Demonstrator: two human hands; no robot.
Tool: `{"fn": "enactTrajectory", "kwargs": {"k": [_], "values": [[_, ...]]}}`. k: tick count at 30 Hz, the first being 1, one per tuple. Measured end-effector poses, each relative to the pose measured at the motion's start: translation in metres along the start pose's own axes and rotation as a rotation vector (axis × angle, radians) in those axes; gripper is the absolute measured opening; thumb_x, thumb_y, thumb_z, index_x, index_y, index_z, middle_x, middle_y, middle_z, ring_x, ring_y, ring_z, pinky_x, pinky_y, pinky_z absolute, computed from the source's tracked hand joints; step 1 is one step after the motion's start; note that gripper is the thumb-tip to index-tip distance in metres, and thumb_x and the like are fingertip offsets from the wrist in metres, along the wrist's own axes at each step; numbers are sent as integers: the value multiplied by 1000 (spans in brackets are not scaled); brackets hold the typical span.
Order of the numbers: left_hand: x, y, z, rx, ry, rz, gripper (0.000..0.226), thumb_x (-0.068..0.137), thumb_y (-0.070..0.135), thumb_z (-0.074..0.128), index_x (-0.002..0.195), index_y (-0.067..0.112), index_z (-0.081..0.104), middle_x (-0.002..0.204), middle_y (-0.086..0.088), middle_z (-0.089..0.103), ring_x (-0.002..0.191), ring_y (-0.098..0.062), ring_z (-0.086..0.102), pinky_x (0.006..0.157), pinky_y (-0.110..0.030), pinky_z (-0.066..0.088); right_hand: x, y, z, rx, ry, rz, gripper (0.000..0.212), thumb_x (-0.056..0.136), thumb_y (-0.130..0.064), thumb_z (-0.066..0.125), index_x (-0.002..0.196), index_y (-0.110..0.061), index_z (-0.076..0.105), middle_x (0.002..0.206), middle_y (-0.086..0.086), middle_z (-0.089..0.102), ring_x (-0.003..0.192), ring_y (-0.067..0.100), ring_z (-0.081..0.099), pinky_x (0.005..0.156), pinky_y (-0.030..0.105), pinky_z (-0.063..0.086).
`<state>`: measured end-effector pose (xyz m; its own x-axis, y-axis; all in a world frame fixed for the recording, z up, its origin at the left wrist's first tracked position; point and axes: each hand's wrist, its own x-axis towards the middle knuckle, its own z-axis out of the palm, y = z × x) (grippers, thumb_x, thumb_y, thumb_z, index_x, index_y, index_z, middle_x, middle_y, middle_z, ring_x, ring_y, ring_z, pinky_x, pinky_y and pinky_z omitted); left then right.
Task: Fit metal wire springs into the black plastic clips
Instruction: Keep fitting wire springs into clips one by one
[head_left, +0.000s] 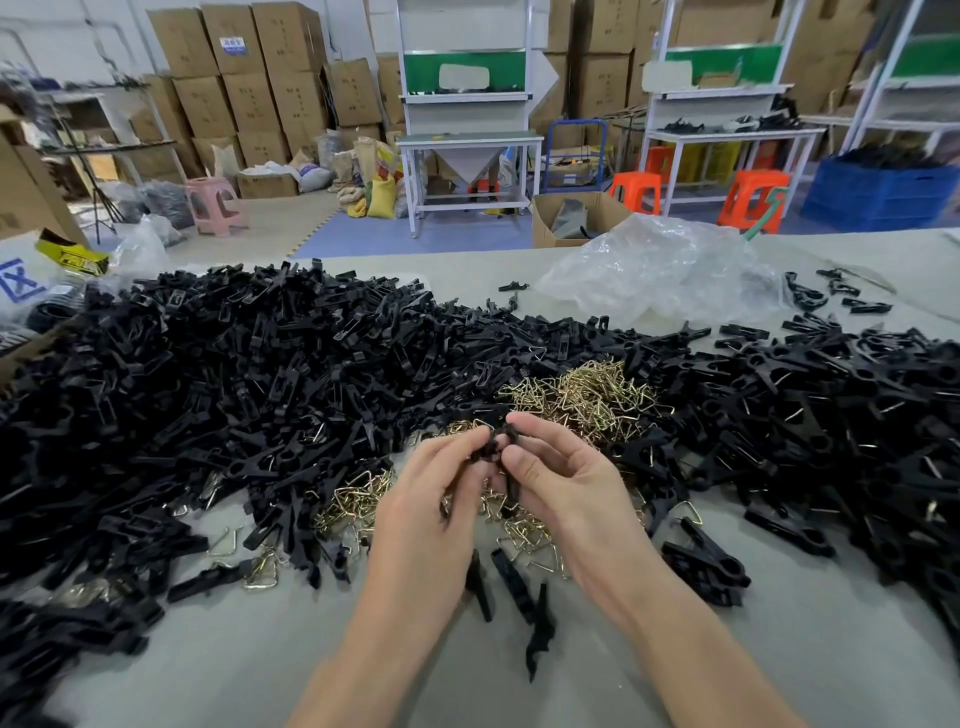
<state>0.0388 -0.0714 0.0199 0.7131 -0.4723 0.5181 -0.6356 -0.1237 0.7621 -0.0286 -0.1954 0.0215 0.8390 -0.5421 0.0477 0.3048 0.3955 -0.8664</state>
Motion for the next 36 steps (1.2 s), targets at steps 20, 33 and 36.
{"fn": "enactTrajectory", "kwargs": {"k": [20,33,36], "values": [[3,-1,-8,-259,9,-208,12,98,26,62,105,35,64,95,19,71,88,0,67,73,-8,47,-6,-6,5,-183,-73,-31,36,92,5,65,111,-24,77,109,-2,78,105,8,72,84,15,54],[4,-2,-8,-272,28,-243,12,97,28,63,104,35,70,98,19,74,95,-1,68,79,-12,50,-4,3,1,-129,-132,7,31,82,-15,76,110,-27,79,114,5,76,111,20,71,91,24,56],[3,0,-7,-281,12,-244,12,97,28,63,104,33,70,95,17,74,91,-2,69,77,-13,51,-3,3,1,-94,-116,6,32,78,-16,76,108,-25,79,114,7,76,112,22,71,92,26,56]]}}
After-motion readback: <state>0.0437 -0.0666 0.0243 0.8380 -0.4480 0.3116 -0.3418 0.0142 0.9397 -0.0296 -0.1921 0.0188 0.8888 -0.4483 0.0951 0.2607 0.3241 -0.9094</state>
